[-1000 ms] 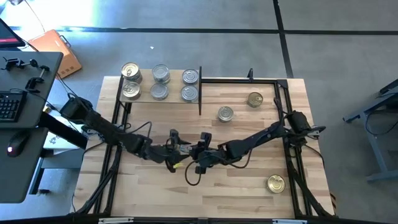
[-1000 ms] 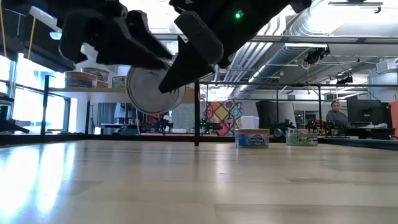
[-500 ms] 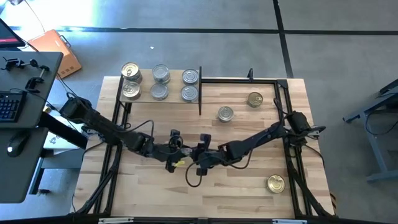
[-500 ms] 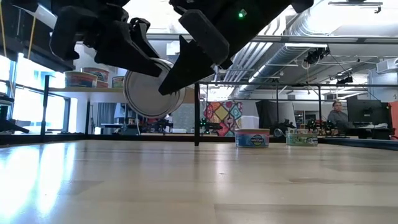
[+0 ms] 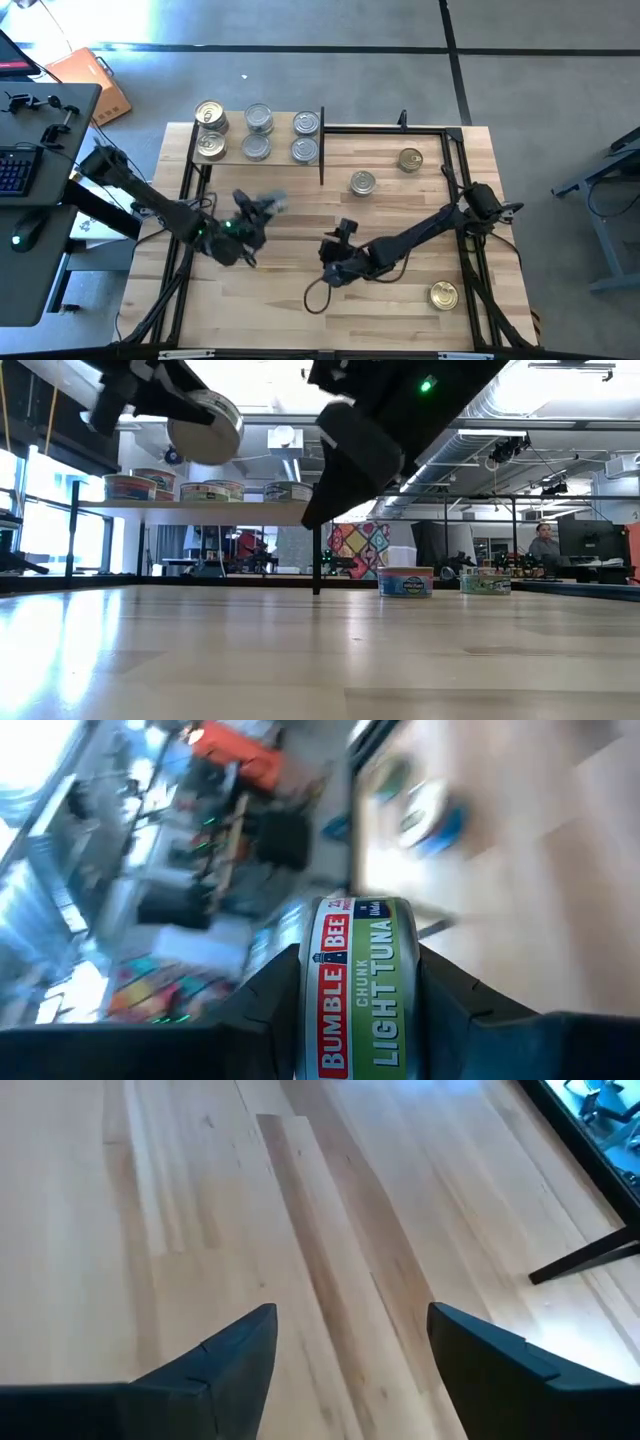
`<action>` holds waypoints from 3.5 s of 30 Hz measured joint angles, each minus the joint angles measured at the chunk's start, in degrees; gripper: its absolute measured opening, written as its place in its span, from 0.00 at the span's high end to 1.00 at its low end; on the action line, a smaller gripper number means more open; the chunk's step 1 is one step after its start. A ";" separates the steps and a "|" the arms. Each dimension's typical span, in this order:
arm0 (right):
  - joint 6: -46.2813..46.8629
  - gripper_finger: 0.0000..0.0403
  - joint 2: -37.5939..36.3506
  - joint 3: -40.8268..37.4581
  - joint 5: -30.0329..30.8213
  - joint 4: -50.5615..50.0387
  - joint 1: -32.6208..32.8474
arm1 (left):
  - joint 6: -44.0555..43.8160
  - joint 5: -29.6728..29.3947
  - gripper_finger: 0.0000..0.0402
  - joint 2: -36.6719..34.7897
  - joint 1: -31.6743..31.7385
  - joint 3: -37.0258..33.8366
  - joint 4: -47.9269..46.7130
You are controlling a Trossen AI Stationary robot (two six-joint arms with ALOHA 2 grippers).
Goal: Stack canned seafood by type on shelf
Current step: Stack the green white tuna can on top of the other green white tuna can on the shelf
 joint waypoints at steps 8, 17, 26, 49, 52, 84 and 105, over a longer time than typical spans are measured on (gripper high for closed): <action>0.76 0.37 0.00 0.00 2.46 0.06 1.46 | 8.50 0.47 0.70 -11.31 14.95 0.00 -5.70; 0.71 0.37 0.00 0.00 2.78 0.06 1.46 | 16.30 16.22 0.70 -14.13 34.48 0.00 -5.67; 0.71 0.37 0.00 0.00 2.78 0.08 1.46 | 17.88 22.21 0.69 -13.14 43.22 -0.02 -5.41; 0.74 0.37 0.00 0.00 2.71 0.10 1.46 | 13.39 31.10 0.49 -13.14 43.71 -0.02 -9.65; 0.75 0.37 0.00 0.00 2.68 0.17 1.46 | 13.00 32.14 0.44 -13.14 43.71 -0.02 -9.67; 0.75 0.37 0.00 0.00 2.67 0.49 1.43 | 7.82 44.45 0.31 -13.14 52.67 0.88 -8.72; 0.75 0.37 0.00 0.00 2.67 0.49 1.43 | 6.00 45.08 0.31 -13.18 53.20 4.20 -8.86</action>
